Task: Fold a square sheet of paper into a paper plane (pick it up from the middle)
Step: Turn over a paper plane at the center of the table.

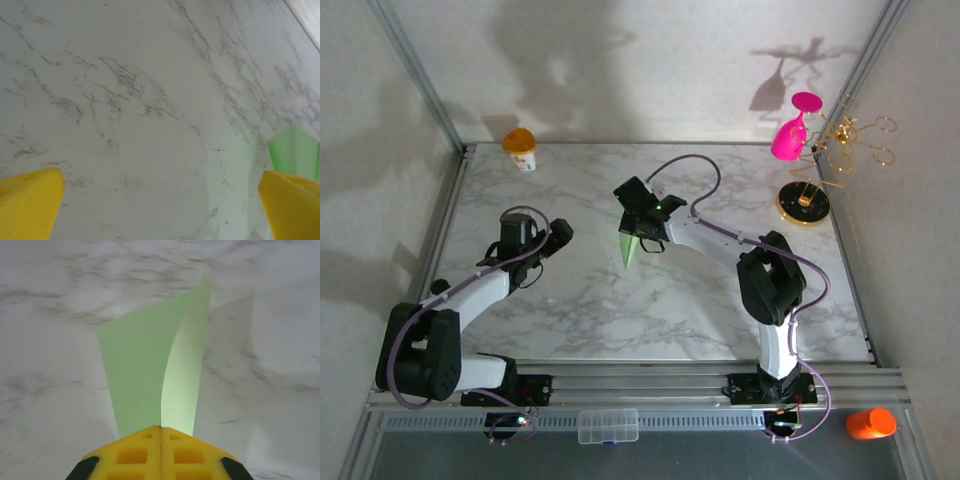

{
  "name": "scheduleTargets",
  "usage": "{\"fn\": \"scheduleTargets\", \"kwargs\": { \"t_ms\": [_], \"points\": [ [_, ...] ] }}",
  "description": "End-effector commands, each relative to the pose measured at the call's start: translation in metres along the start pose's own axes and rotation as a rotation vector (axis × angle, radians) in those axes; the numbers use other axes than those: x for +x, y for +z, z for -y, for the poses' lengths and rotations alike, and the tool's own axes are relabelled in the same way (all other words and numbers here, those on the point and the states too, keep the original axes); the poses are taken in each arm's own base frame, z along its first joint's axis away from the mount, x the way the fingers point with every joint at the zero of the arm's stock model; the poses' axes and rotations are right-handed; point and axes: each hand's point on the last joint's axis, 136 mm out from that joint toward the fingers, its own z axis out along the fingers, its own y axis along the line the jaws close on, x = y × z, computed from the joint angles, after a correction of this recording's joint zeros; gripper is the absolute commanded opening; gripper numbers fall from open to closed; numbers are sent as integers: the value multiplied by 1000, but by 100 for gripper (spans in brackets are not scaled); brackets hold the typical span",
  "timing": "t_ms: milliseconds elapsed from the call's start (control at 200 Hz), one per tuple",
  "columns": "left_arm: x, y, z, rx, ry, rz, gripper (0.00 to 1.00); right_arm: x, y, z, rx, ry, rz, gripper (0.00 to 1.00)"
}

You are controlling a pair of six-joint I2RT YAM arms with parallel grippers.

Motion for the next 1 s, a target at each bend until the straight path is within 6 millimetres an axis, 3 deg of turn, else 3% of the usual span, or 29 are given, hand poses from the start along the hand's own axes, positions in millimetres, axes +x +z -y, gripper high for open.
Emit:
{"fn": "scheduleTargets", "kwargs": {
  "t_ms": [0, 100, 295, 711, 946, 996],
  "points": [
    [-3, -7, 18, 98, -36, 0, 99, -5, -17, -50, -279, -114, 39, 0],
    [3, -7, 25, 150, -53, -31, 99, 3, -25, -66, -437, -151, 42, 0],
    [20, -5, 29, 200, -82, -92, 99, 26, -26, -68, -624, -155, 4, 0],
    [51, -10, 16, 185, -149, -126, 86, 49, -11, -23, -711, -51, -35, 0],
    [86, 1, 25, 190, -131, -222, 74, 55, -8, -7, -716, 12, -46, 0],
    [89, 3, 34, 221, -131, -230, 72, 47, -4, 5, -707, 44, -33, 0]
  ]
}}
